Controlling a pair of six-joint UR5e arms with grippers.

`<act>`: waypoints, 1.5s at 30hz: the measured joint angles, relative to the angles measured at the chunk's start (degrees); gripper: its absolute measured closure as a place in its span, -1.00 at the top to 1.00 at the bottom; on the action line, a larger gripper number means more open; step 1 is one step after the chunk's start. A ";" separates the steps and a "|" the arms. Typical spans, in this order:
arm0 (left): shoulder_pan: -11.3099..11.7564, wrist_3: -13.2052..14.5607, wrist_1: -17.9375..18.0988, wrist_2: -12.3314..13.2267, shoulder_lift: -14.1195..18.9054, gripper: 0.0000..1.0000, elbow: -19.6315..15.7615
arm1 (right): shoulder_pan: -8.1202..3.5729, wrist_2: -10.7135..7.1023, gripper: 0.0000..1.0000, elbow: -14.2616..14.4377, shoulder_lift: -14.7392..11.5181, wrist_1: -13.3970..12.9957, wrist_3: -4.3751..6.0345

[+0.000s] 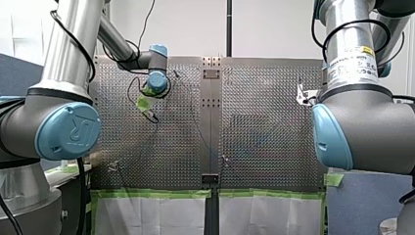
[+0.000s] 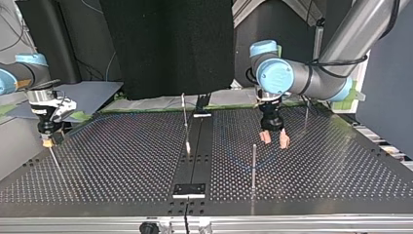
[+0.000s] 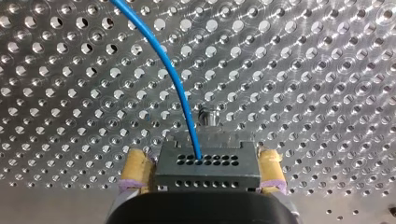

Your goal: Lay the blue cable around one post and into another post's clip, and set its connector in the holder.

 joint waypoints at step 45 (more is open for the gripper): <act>-3.18 20.37 -19.70 3.34 19.87 1.00 7.72 | 0.05 0.24 1.00 0.00 0.12 -0.06 0.06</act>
